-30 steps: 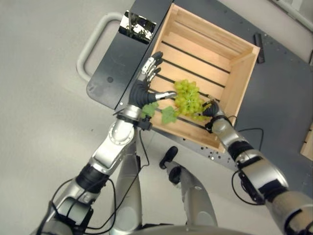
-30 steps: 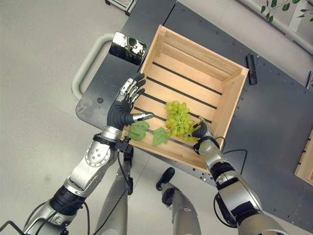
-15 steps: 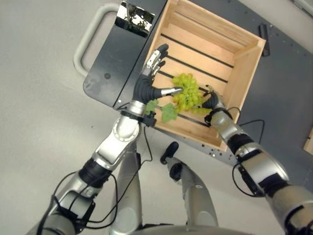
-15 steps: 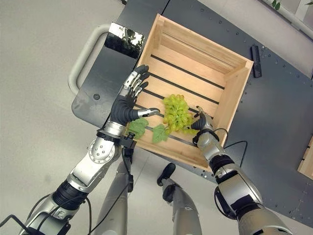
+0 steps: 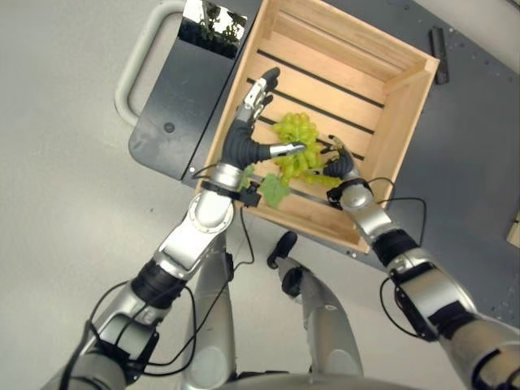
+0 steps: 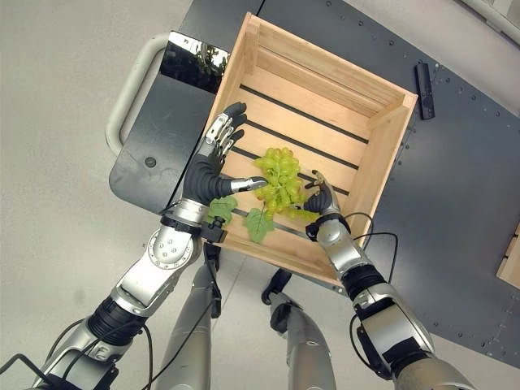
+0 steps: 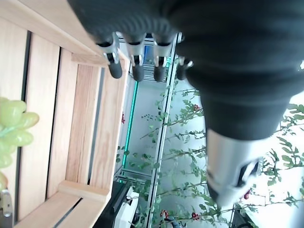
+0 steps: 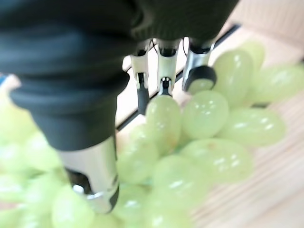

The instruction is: Pick up the fruits from the basket on one side to the basket on the other side

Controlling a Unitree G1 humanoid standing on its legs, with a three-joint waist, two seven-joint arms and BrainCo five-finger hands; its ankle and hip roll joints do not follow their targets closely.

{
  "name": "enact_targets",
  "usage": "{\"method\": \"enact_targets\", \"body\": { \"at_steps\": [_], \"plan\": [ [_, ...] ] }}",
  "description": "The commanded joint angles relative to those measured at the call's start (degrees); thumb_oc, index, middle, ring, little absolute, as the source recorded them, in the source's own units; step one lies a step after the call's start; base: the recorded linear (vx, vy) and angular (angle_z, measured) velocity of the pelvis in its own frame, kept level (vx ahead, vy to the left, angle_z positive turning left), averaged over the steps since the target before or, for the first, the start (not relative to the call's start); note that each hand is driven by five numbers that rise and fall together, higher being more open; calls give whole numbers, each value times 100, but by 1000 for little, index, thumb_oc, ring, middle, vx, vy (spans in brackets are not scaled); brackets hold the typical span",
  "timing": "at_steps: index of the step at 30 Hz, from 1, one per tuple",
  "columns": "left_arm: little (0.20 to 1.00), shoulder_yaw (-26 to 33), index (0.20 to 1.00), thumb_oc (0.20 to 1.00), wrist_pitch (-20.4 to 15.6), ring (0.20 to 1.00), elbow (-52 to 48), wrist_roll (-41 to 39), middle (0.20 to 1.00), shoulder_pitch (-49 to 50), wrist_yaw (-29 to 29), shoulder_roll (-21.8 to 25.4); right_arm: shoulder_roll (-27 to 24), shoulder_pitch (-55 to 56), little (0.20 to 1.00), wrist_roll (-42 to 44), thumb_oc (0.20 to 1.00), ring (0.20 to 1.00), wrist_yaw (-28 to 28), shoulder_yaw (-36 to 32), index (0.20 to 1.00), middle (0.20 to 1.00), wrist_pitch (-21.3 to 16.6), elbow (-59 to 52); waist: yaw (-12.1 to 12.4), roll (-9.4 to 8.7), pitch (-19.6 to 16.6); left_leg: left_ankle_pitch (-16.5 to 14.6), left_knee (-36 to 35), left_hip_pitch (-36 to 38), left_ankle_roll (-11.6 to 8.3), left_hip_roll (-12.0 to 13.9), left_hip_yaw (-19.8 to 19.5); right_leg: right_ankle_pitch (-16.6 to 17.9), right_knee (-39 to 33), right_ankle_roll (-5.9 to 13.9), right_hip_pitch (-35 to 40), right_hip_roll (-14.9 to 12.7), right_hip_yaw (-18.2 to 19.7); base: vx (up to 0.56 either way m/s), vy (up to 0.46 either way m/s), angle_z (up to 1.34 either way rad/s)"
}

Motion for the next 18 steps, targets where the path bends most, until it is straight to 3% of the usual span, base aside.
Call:
{"method": "enact_targets", "body": {
  "at_steps": [1,9,16,18],
  "plan": [
    [1000,48,1000,1000,-108,1000,-540,174,1000,-122,67,-33,503,-116,1000,646,1000,1000,270,327,1000,1000,-303,-436,74,63,30,-701,260,354,-125,36,67,573,-781,670,442,-282,41,0,0,0],
    [1000,-10,1000,1000,-42,1000,-580,180,1000,-156,149,67,630,-13,1000,1459,1000,1000,380,573,1000,1000,-305,-828,107,6,30,-697,215,456,-119,35,59,586,-799,673,569,-269,9,0,0,0],
    [1000,-40,1000,1000,-15,1000,-581,142,1000,-164,162,87,676,-37,1000,1679,1000,1000,390,650,1000,1000,-240,-775,140,-6,30,-685,145,625,-114,34,64,618,-859,688,723,-268,-8,0,0,0],
    [1000,-56,1000,1000,-20,1000,-590,129,1000,-202,180,111,642,-178,1000,1371,1000,1000,391,705,1000,1000,-120,-625,157,-21,30,-705,143,727,-103,28,74,616,-855,691,812,-267,10,0,0,0]
  ]
}}
